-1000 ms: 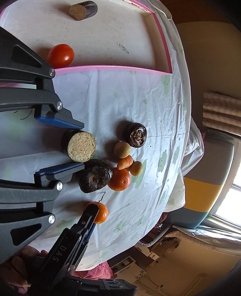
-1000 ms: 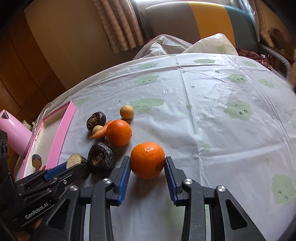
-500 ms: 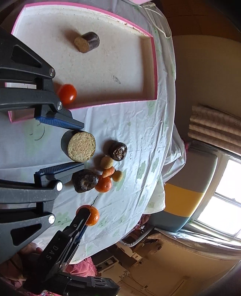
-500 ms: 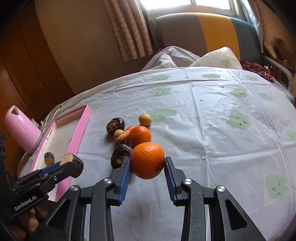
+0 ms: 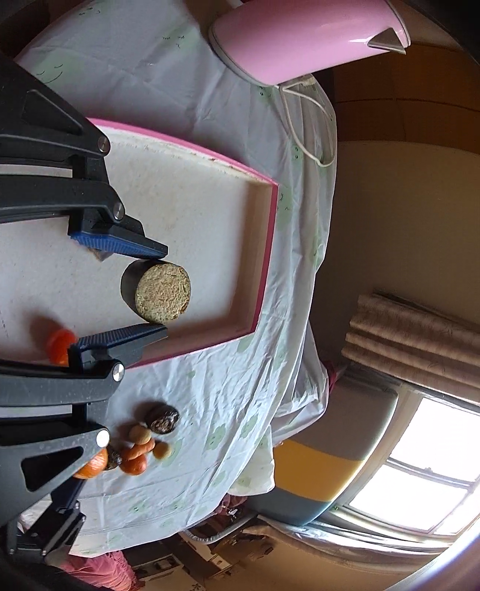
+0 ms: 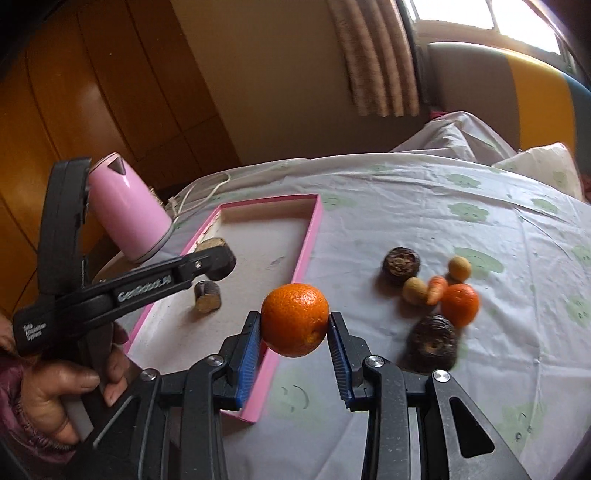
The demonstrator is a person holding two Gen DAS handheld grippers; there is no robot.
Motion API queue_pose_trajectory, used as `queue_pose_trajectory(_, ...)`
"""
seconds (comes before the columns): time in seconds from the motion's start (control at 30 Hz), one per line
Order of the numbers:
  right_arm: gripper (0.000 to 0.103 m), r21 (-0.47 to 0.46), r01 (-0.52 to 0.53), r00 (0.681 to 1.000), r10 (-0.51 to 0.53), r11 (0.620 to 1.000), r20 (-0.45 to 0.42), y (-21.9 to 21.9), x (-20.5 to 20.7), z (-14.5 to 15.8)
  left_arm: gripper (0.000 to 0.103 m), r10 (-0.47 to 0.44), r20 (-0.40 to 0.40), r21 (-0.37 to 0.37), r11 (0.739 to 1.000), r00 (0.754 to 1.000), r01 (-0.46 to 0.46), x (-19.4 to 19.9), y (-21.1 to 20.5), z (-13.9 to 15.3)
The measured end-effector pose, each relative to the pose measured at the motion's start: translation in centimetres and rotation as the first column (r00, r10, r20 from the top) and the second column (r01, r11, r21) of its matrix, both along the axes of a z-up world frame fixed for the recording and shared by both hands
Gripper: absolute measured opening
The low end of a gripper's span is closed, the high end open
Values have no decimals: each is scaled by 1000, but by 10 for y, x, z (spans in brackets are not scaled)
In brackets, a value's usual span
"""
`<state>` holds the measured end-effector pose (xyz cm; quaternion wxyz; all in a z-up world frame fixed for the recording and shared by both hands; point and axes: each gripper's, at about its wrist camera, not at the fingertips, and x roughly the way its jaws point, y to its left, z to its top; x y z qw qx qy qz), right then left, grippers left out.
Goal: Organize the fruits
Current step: 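Place the root piece in the tray with the left gripper while the right gripper places the orange, then grasp the large dark round root slice with the left gripper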
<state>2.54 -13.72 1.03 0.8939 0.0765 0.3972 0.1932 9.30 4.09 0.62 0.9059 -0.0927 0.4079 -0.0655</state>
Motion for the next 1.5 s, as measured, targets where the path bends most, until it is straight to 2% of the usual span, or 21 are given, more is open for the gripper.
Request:
queue_pose_trajectory(0.53, 37, -53, -137, 988, 133, 989, -72, 61, 30, -27, 37, 76, -27, 19, 997, 997, -76, 14, 23, -8)
queue_pose_trajectory(0.67, 41, -55, -141, 987, 137, 988, -81, 68, 33, -33, 37, 85, -33, 14, 996, 996, -85, 11, 27, -7)
queue_pose_trajectory(0.83, 42, -51, -126, 990, 122, 991, -68, 66, 28, -32, 37, 102, -34, -3, 995, 994, -102, 1, 34, -7)
queue_pose_trajectory(1.07, 42, -11, -63, 996, 62, 998, -71, 45, 18, -28, 37, 109, -42, -1, 994, 993, -109, -18, 37, -13)
queue_pose_trajectory(1.13, 45, -5, -35, 997, 35, 999, -63, 36, 12, -26, 37, 105, -40, 1, 995, 994, -105, -23, 34, -13)
queue_pose_trajectory(1.2, 52, -4, -1, 999, 1, 1000, -51, 26, 5, -24, 37, 92, -40, 0, 996, 995, -92, -28, 30, -13)
queue_pose_trajectory(1.5, 52, 1, 184, 981, -183, 983, -67, -43, -13, -29, 37, -13, -25, 6, 1000, 1000, 13, -41, -7, -10)
